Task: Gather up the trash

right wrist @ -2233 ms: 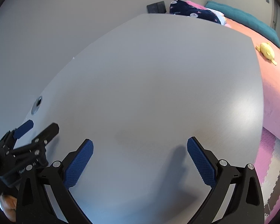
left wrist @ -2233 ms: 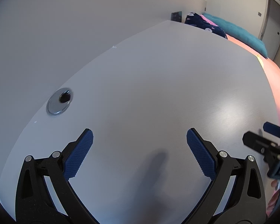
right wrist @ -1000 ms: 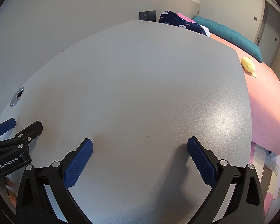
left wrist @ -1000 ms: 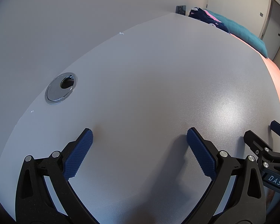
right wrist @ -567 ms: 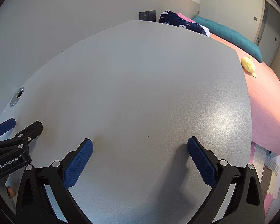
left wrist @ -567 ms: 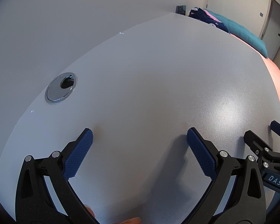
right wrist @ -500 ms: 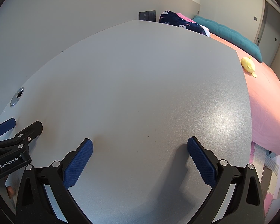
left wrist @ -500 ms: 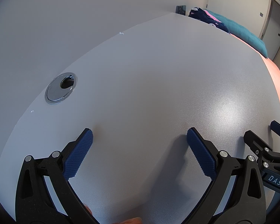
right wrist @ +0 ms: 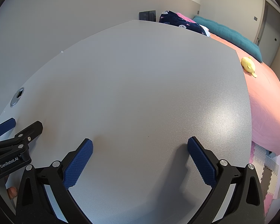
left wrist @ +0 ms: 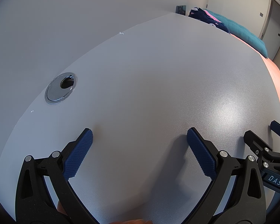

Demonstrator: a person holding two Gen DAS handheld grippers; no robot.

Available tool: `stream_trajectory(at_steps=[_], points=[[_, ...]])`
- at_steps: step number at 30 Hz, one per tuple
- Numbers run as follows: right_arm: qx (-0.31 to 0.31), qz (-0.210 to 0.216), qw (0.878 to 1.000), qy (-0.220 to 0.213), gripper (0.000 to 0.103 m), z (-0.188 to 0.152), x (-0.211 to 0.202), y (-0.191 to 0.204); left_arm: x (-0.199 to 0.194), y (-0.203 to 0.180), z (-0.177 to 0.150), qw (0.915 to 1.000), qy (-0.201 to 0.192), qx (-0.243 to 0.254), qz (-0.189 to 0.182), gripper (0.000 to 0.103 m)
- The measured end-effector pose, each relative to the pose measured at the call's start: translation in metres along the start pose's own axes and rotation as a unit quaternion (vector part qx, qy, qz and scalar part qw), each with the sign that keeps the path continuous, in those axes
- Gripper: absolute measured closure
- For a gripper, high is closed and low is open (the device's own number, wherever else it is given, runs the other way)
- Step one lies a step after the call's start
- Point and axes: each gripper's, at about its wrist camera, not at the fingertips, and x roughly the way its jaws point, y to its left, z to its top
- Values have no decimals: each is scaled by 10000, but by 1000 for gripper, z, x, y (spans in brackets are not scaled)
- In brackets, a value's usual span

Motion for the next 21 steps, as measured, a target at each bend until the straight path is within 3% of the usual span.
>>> stream_trajectory(at_steps=[21], points=[[0, 0, 10000, 1, 2, 0, 0, 0, 2, 0, 1, 10000, -15, 8, -8, 6]])
